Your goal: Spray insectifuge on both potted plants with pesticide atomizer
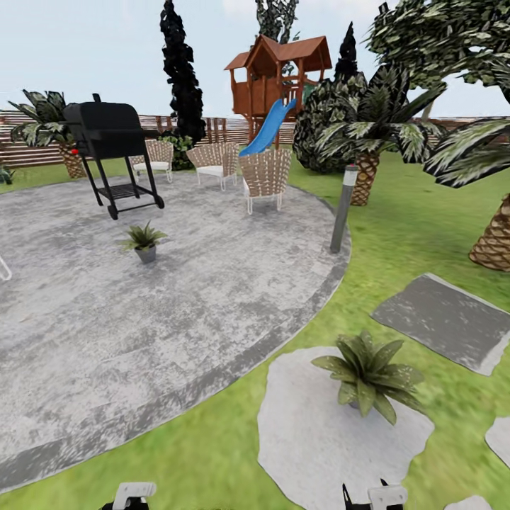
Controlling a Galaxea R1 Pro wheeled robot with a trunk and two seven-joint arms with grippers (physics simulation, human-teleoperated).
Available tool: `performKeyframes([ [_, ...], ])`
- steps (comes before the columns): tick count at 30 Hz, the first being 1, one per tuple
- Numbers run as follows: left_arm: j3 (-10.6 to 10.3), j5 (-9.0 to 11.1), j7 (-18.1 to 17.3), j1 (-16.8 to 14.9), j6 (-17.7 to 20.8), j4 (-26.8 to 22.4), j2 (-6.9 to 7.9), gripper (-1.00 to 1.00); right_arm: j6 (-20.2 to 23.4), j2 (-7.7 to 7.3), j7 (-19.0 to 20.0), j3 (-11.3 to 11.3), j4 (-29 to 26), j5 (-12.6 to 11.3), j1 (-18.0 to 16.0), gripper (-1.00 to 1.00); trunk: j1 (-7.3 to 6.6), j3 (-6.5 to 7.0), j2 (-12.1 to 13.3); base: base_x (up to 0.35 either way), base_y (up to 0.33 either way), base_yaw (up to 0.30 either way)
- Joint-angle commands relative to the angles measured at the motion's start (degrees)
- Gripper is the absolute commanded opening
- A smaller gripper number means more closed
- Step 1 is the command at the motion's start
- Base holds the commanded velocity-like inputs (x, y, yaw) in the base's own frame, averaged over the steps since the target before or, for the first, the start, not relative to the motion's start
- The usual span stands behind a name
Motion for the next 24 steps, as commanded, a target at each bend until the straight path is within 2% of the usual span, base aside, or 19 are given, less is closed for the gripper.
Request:
performKeyframes([
  [1,0.5,-0.5,-0.2,-0.1,-0.2,0.1,-0.01,-1.0,-0.2,0.0,-0.5,-0.1,0.1,0.6,0.0,1.0,-0.01,-0.05,0.0,0.0,0.0,0.278],
  [13,0.5,-0.5,-0.2,0.0,-0.2,0.1,0.08,-1.0,-0.1,0.01,-0.5,-0.1,0.1,0.6,0.0,1.0,-0.01,-0.05,0.0,0.0,0.012,0.278],
  [24,0.5,-0.5,-0.2,0.0,-0.2,0.1,0.08,-1.0,-0.1,0.0,-0.5,-0.1,0.2,0.6,0.0,1.0,-0.01,-0.05,0.0,0.0,0.263,0.278],
])
